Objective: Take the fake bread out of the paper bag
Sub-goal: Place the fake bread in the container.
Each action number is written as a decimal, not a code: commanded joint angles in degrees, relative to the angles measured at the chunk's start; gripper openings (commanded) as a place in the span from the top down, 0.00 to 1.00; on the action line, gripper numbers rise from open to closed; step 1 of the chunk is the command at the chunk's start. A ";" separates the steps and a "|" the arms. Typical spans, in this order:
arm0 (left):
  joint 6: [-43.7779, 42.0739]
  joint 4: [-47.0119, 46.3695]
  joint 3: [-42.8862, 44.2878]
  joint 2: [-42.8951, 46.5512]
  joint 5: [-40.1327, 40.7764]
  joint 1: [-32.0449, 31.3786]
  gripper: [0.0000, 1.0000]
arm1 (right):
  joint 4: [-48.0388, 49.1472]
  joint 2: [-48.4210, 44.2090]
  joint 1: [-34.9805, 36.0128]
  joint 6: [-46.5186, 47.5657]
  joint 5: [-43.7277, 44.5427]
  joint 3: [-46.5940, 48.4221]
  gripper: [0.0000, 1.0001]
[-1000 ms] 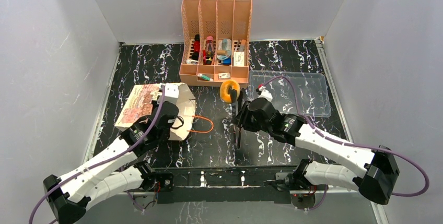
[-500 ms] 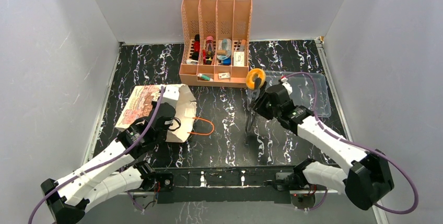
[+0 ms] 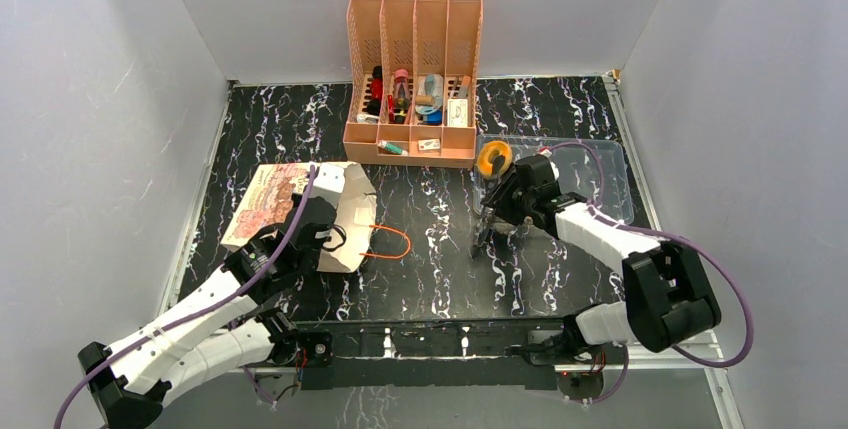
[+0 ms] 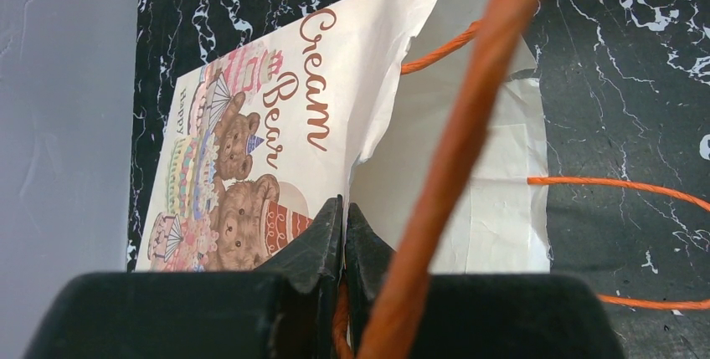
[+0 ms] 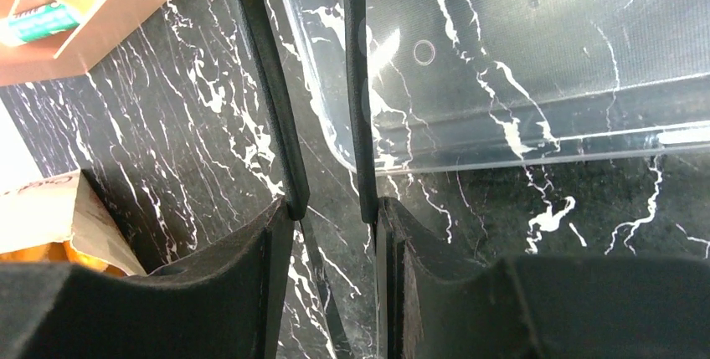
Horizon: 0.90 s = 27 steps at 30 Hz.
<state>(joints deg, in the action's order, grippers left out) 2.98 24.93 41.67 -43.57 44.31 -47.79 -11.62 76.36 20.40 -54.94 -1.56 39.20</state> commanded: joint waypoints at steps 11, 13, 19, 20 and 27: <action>0.08 -0.31 2.19 0.15 -0.17 -0.04 1.00 | 10.43 7.14 -4.42 0.87 -5.02 1.48 0.75; 0.25 -0.32 2.10 0.15 -0.26 0.02 1.00 | 10.39 7.76 -4.50 1.05 -5.33 1.95 0.71; 0.28 -0.47 2.30 -0.19 -0.45 0.00 1.00 | 9.99 8.67 -4.93 1.23 -5.86 2.88 0.60; 0.20 -0.49 2.41 -0.25 -0.40 -0.01 1.00 | 9.94 8.86 -5.04 1.19 -5.97 2.96 0.58; -0.35 -1.08 2.37 -0.62 -0.34 -0.02 1.00 | 9.61 8.99 -5.09 1.53 -6.03 2.72 0.55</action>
<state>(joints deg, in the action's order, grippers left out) 3.09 24.86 41.69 -44.21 43.81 -47.79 -4.03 85.34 15.62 -54.13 -7.20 39.86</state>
